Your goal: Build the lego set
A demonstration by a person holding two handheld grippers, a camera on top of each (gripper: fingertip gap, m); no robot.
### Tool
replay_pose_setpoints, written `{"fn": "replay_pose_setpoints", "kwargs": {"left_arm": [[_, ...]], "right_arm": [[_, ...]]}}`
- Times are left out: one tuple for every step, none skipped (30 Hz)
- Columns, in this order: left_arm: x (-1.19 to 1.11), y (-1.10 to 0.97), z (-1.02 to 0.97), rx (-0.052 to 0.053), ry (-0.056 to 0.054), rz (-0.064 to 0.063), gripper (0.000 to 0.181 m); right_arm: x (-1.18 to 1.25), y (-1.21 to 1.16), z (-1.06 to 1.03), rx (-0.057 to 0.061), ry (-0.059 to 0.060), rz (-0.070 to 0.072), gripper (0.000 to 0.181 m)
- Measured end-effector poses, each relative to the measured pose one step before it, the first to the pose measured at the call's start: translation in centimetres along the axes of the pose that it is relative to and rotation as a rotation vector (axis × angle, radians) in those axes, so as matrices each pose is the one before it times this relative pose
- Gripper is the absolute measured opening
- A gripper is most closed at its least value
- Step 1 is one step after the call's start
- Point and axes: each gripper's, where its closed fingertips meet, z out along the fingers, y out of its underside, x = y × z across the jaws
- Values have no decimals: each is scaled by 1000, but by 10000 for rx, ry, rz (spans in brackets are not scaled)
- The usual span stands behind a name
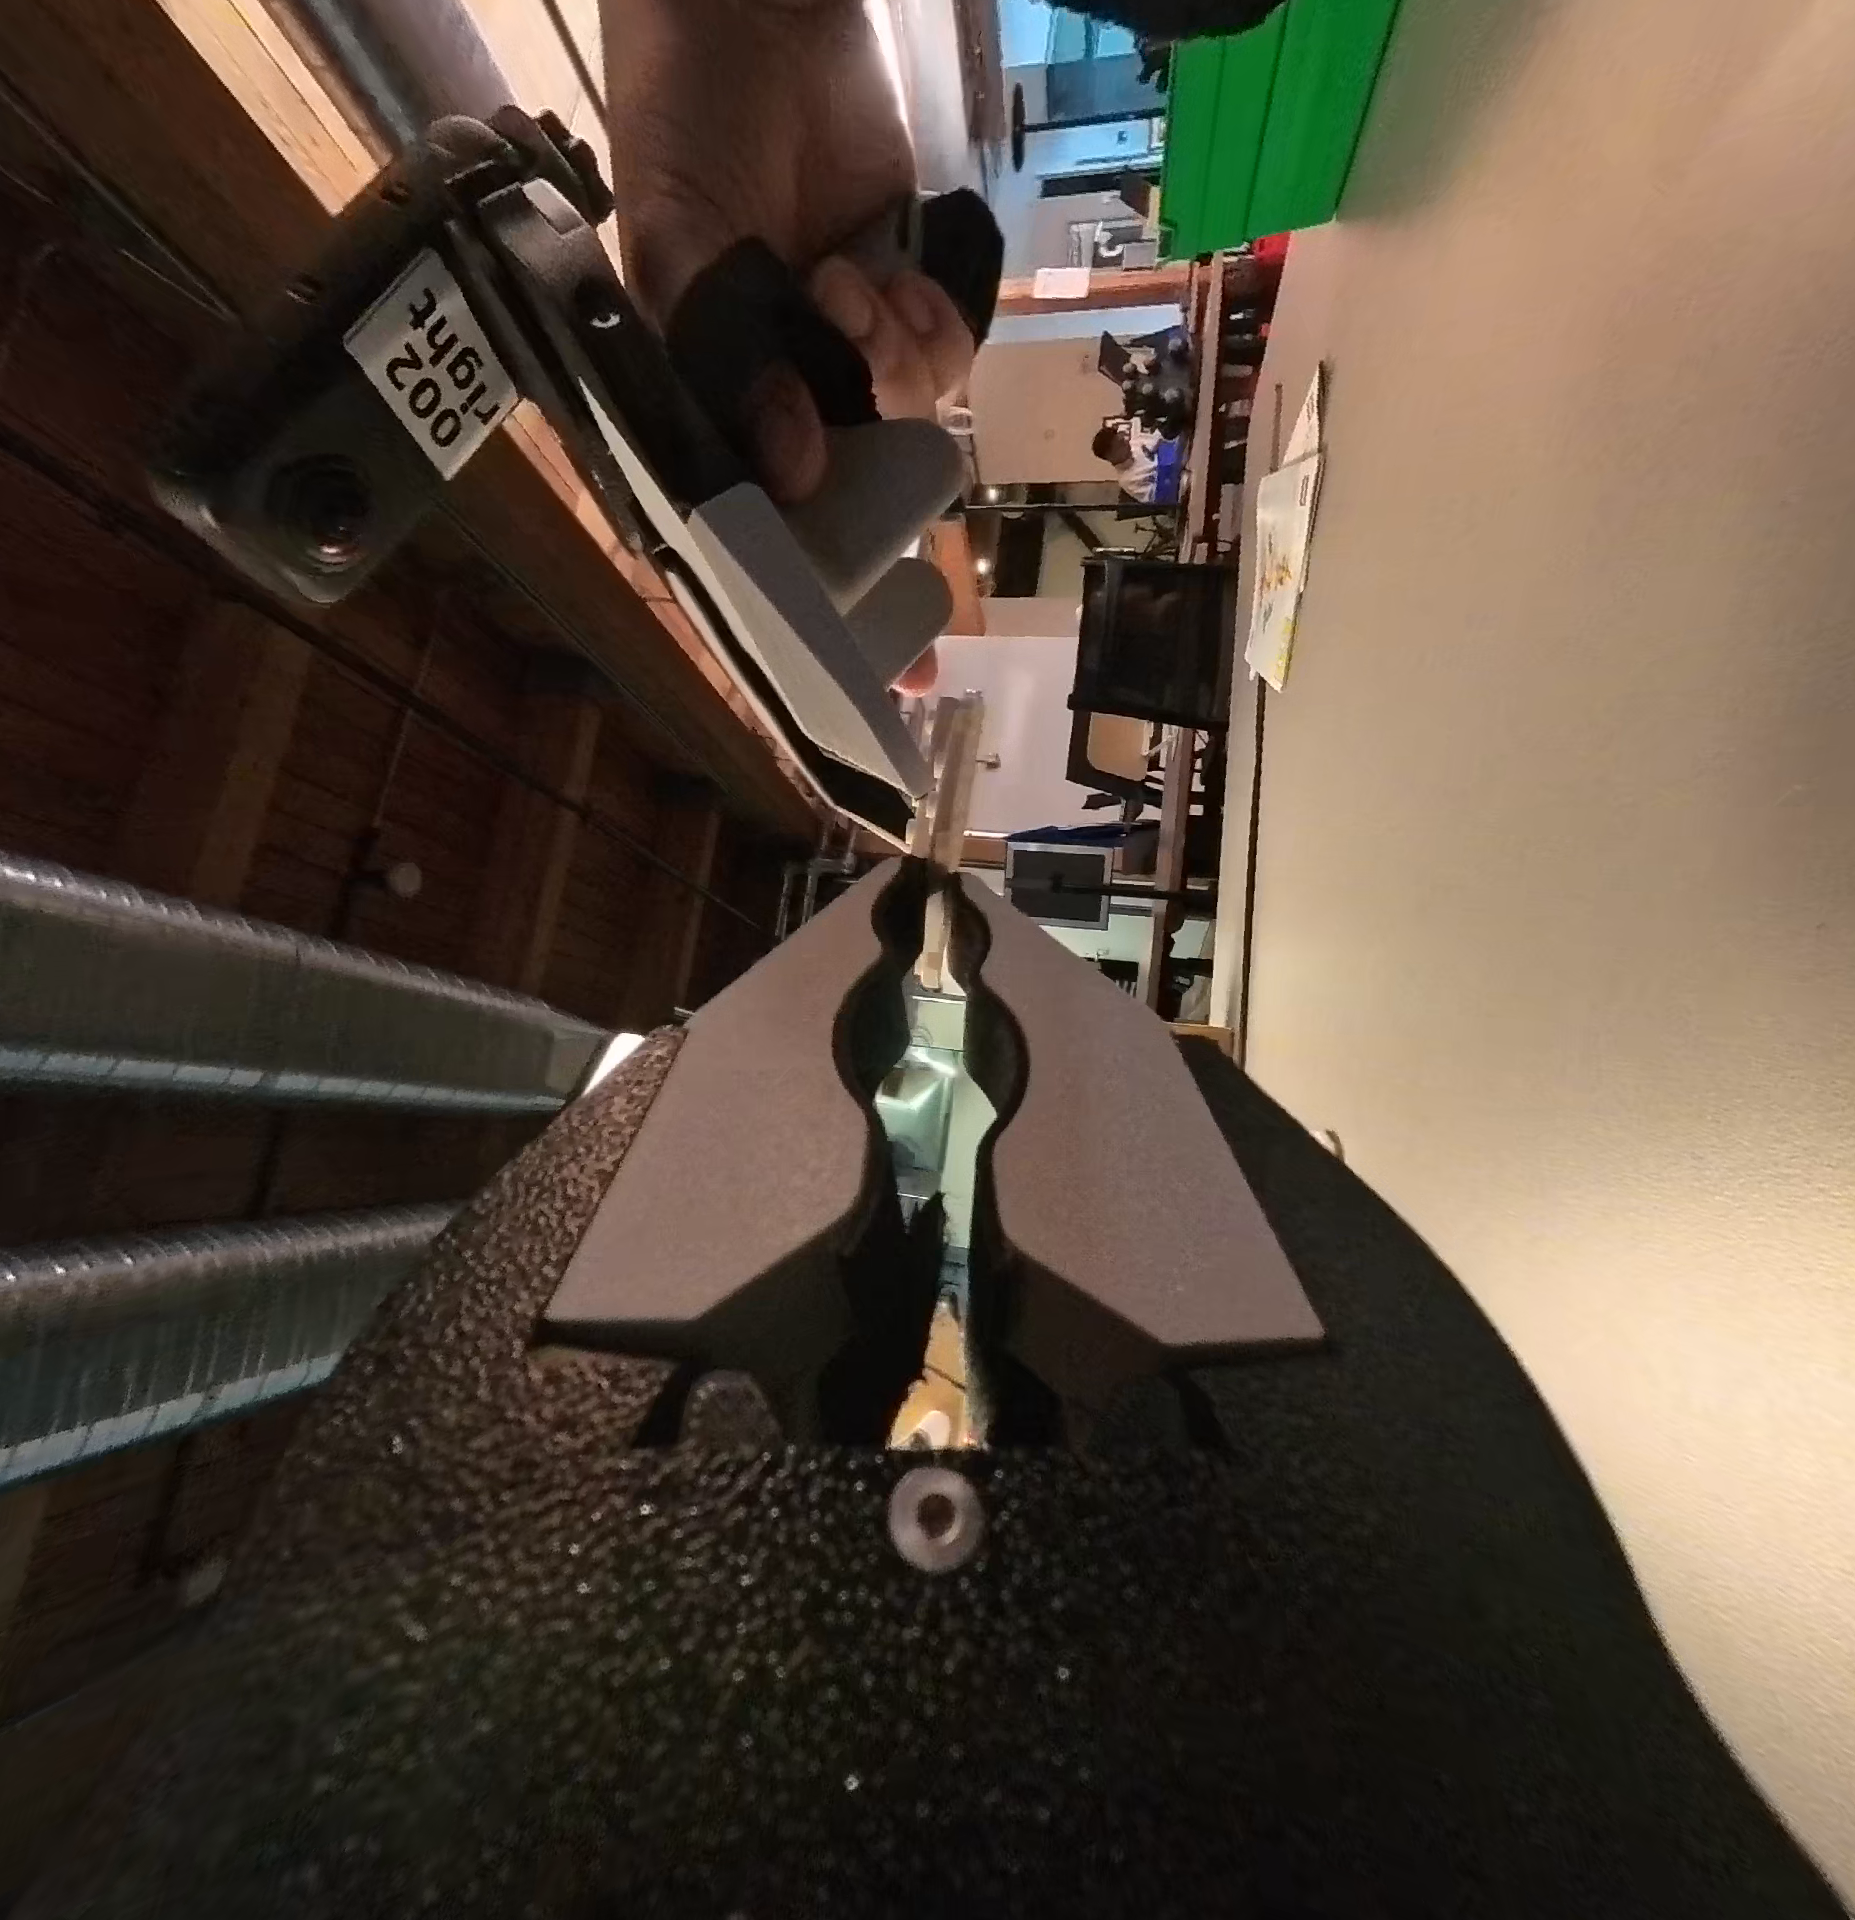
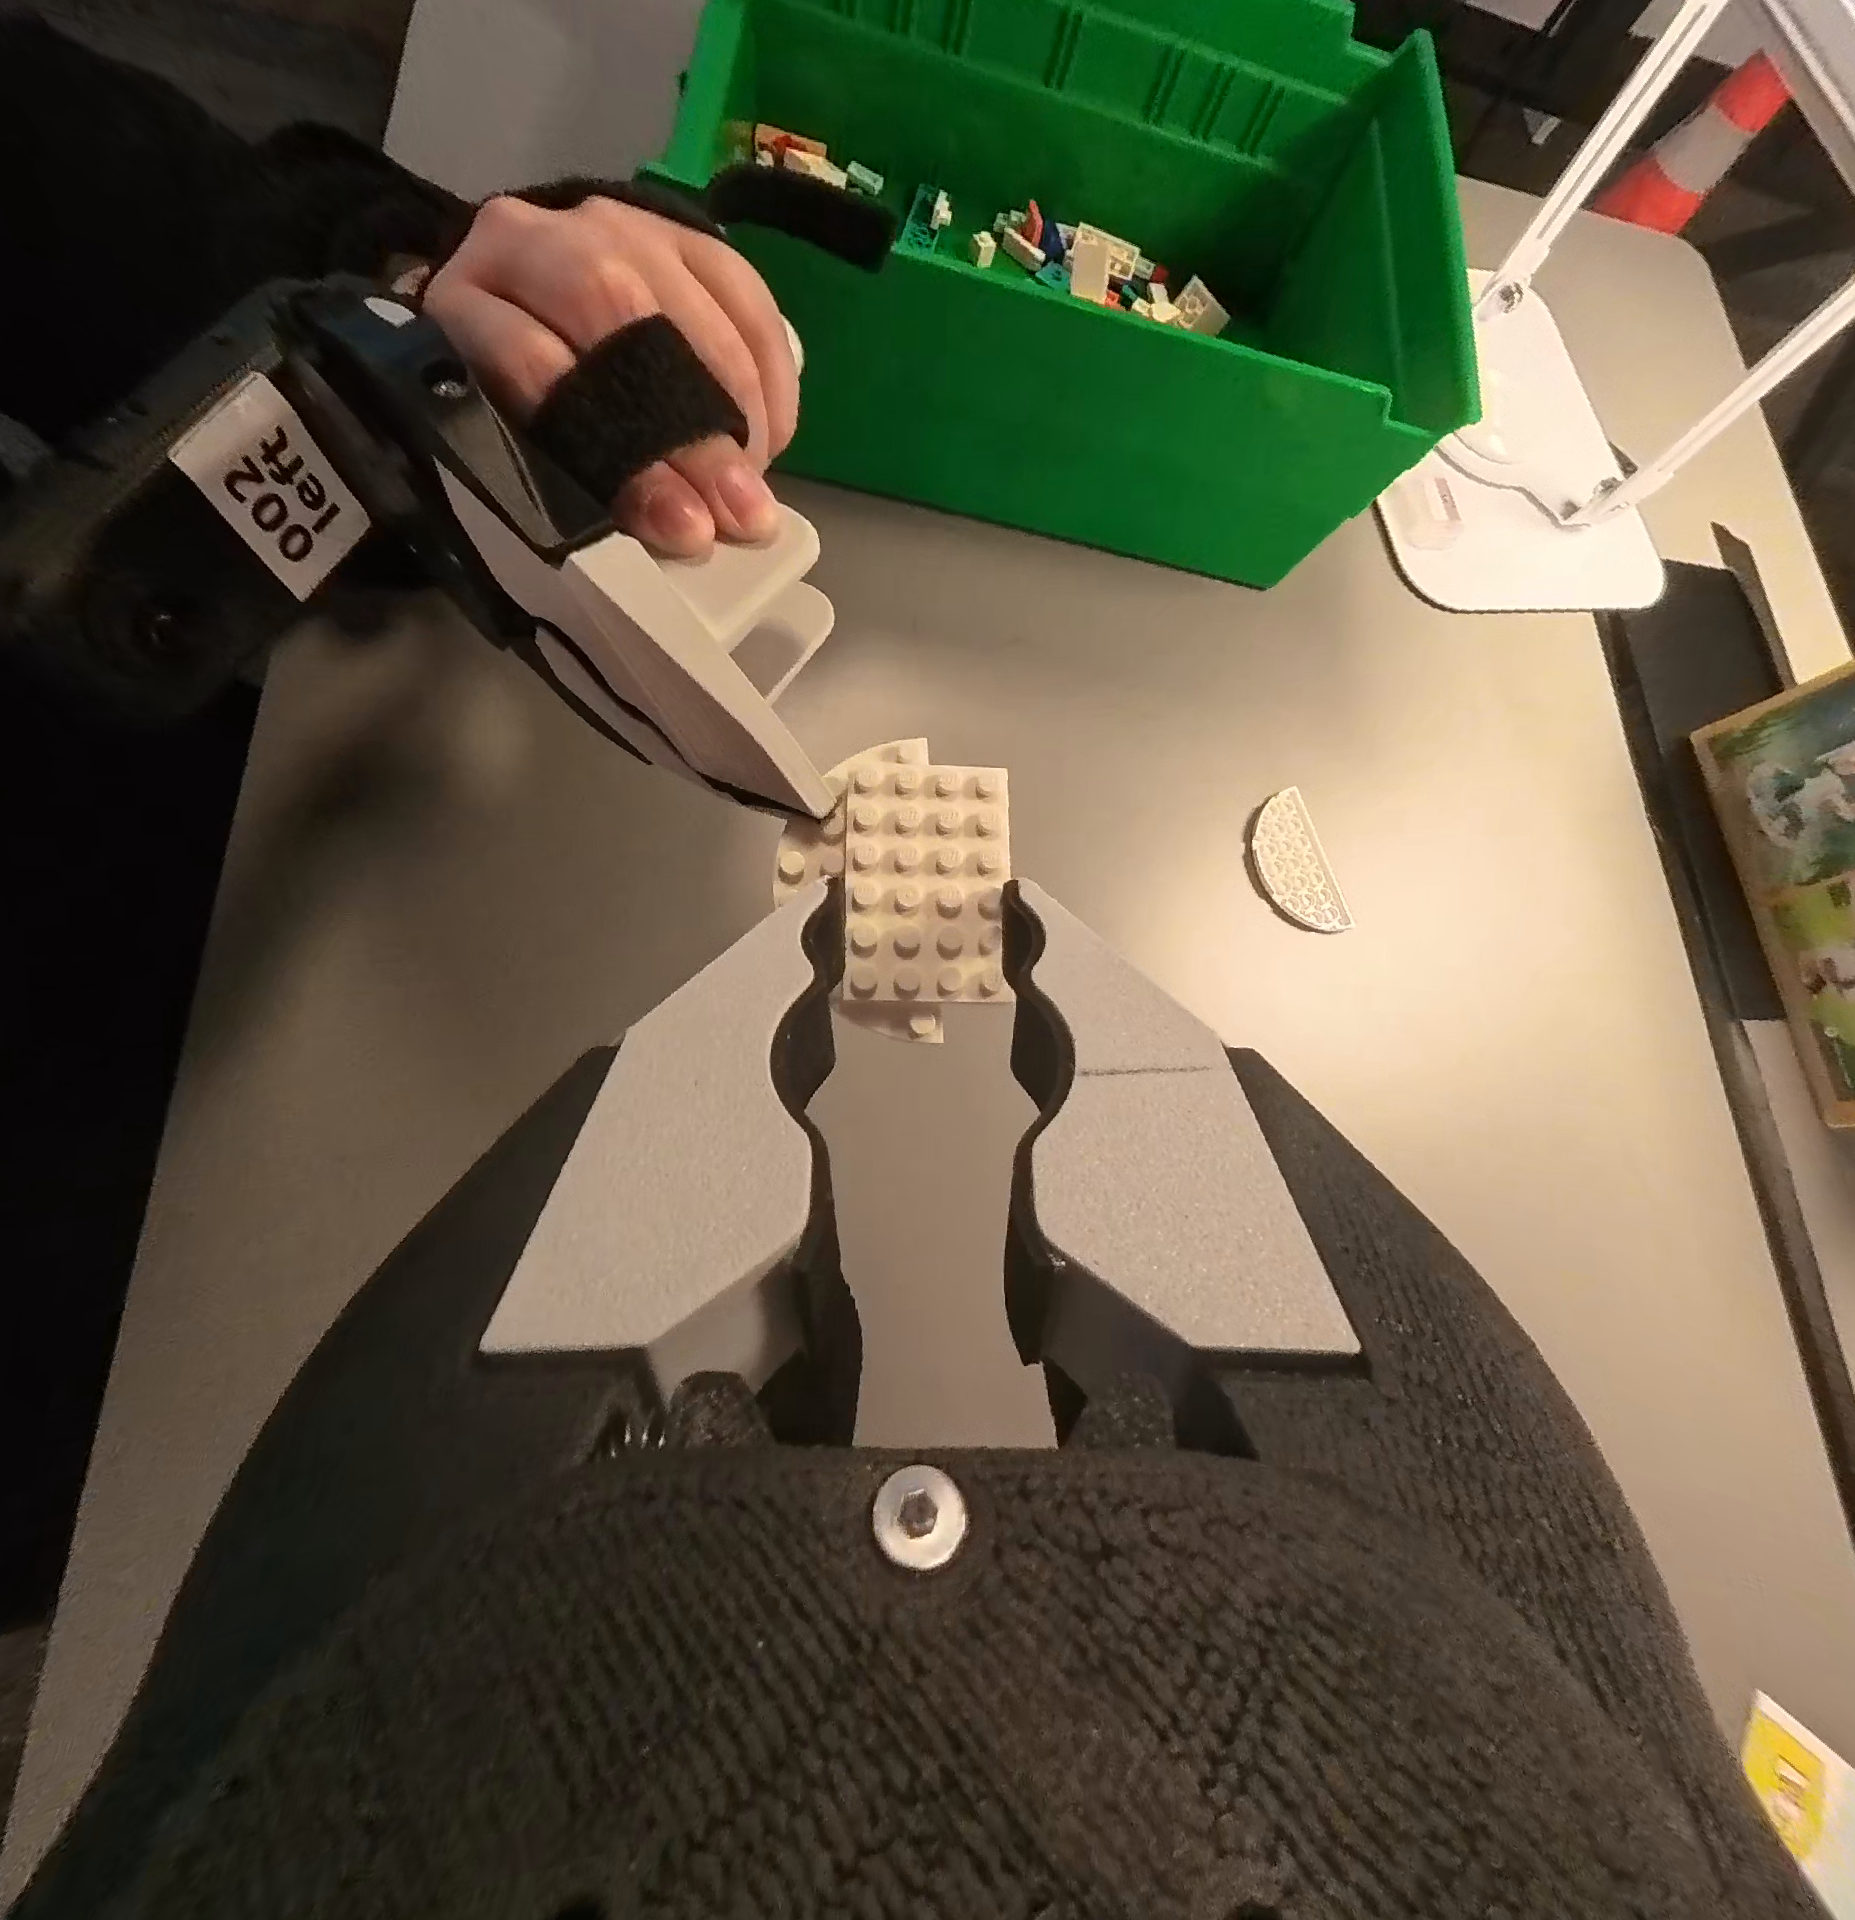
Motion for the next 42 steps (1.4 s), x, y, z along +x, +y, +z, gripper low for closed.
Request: {"fn": "replay_pose_setpoints", "kwargs": {"left_arm": [[-49,-26,-6,3,-32,15,1],[-48,-16,2,1,-30,9,1],[-46,-3,-5,-8,-23,20,1],[-45,24,-1,-17,-33,18,1],[-38,0,1,-5,-26,18,1],[-30,-25,-11,7,-16,19,1],[-14,-14,-9,4,-12,20,1],[-20,-20,2,-2,-16,25,1],[-21,-25,3,7,-14,15,1],[-40,-35,-17,14,-18,9,1],[-46,-23,-15,11,-25,20,1],[-41,-23,-12,6,-28,12,1],[-34,-21,-7,5,-15,-2,1],[-28,-13,-1,5,-13,-3,1],[-21,-1,0,0,-11,8,1],[-20,2,-18,-2,-11,15,1],[-14,4,-2,-3,-6,8,1],[-5,-28,-10,14,-2,-5,1],[-9,-23,-10,11,1,-9,1],[4,-11,3,2,-6,12,1],[-7,-19,0,3,-6,10,1],[-20,-10,-6,7,-7,-6,1],[-9,-9,-6,1,-4,1,1],[-16,20,-1,-4,-4,2,1],[-1,24,-2,-12,-2,0,1],[8,6,-7,0,6,-1,1],[5,-4,2,3,2,-4,1],[16,-17,-11,11,4,8,1],[17,1,1,-6,5,2,1],[1,-7,4,5,1,0,1],[2,10,-3,-2,9,-14,1],[-9,-5,-12,3,-6,-5,1],[-6,-3,-12,2,-2,-1,1],[0,1,0,0,0,0,1],[20,15,3,-6,13,-1,1],[13,-8,1,5,3,1,1],[-8,-15,-6,10,-4,-1,1],[2,-5,-8,4,7,-9,1],[13,2,-4,-2,2,0,1],[14,17,5,-6,12,-7,1],[21,16,-2,-1,11,-7,1],[7,25,0,-12,7,-6,1]], "right_arm": [[-27,-52,-35,-6,16,-27,28],[-11,-58,-42,-1,12,-26,28],[-54,-45,-30,0,-9,-28,28],[-74,-39,-38,0,-21,-23,29],[-24,-48,-24,3,4,-16,28],[-18,-31,-20,-9,13,-24,28],[-6,-18,-15,-12,13,-28,29],[-2,-7,-12,-9,14,-21,29],[-16,-24,-14,-2,5,-17,29],[-33,-35,-25,4,-3,-19,29],[-30,-39,-10,13,-7,-20,29],[-24,-47,-33,19,-10,-13,29],[-11,-28,-37,7,-10,-4,29],[-7,-20,-37,-3,-8,-7,29],[2,-6,-42,2,-2,-11,29],[-5,-7,-27,3,-5,-10,29],[-3,0,-21,3,-2,-9,29],[-19,9,-20,0,-3,-19,29],[-19,23,-17,-5,-6,-29,29],[-10,14,-23,-4,4,-20,29],[-7,-6,-16,2,4,-6,29],[-7,-13,-17,11,4,-6,29],[-1,-16,-13,14,7,6,29],[21,-5,-13,9,13,14,29],[1,2,-12,7,7,0,29],[2,9,-1,3,6,-7,29],[-12,0,5,3,3,-8,29],[-15,2,4,2,-3,-15,29],[1,6,2,-1,8,-18,29],[-2,-16,17,9,11,-6,29],[-6,-24,8,22,2,12,29],[-30,-25,17,20,-25,22,30],[-69,-12,16,14,-40,15,30],[16,-12,6,8,10,-2,31],[43,26,7,-8,29,-11,31],[-13,21,4,-14,-7,0,31],[-5,-12,-8,8,-3,5,31],[16,-34,-7,18,7,-2,31],[-11,-31,-7,11,-5,-2,32],[6,-41,-14,18,0,1,32],[49,-44,-31,24,27,-1,33],[66,-43,-53,26,42,-6,35]]}}
